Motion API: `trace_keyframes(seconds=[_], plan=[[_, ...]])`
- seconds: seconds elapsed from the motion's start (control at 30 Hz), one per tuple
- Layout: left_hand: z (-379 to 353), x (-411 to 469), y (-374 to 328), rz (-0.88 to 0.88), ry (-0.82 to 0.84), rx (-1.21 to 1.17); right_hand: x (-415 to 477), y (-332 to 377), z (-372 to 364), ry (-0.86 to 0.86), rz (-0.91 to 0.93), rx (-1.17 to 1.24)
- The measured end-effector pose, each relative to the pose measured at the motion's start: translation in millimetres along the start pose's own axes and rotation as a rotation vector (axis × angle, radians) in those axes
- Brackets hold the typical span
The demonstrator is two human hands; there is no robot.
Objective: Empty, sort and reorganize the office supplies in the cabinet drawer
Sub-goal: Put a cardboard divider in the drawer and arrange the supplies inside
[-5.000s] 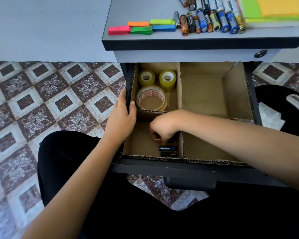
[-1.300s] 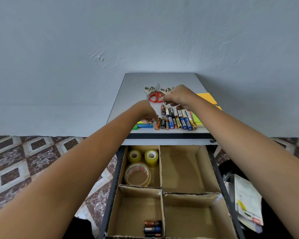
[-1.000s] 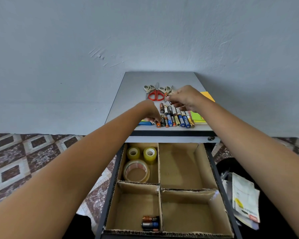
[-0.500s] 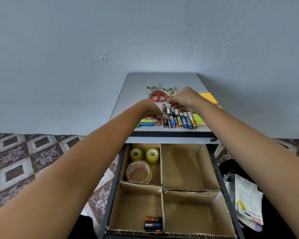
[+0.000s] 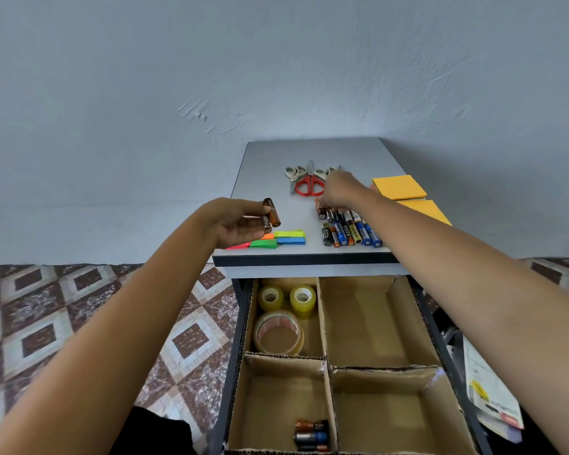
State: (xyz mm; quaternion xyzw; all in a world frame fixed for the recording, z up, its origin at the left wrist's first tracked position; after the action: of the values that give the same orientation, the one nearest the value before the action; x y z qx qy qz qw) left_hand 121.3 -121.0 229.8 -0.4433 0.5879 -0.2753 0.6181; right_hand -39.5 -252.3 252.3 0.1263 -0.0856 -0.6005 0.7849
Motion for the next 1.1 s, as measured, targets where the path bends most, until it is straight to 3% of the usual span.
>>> trace_keyframes(seconds=[0.33,0.57,0.67,0.93,1.1], plan=[[7.2,-0.6,4.9,-0.014,0.003,0.055,4.9,17.9,-9.0,0.015,0.069,-0.182],[1.5,-2.0,8.4,-0.01,0.015,0.067,6.0,15.4,-12.6,0.034,0.053,-0.129],[-1.6,-3.6,8.5,-0.01,0.017,0.069,3.3,12.0,-7.2,0.031,0.029,0.04],[-13.8,-12.5,14.7,-0.034,0.045,0.048,-52.3,6.0,3.4,0.226,-0.001,0.916],[-25.3,-29.1,31.0,-0.07,0.11,0.052,-107.8,-5.6,-9.2,0.292,0.001,1.147]])
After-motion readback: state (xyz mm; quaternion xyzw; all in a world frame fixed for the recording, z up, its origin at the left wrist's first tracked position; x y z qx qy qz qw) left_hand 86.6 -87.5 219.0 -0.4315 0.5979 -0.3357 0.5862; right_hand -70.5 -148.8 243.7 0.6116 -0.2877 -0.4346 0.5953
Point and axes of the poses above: each hand's wrist, its own x-axis towards the middle knuckle, its own z-axis out of the back of the hand, y = z × x, the point moved 8 cm from there along x, towards the middle knuckle, and after that the axes turned 4 degrees about -x, right-handed, at the moved point
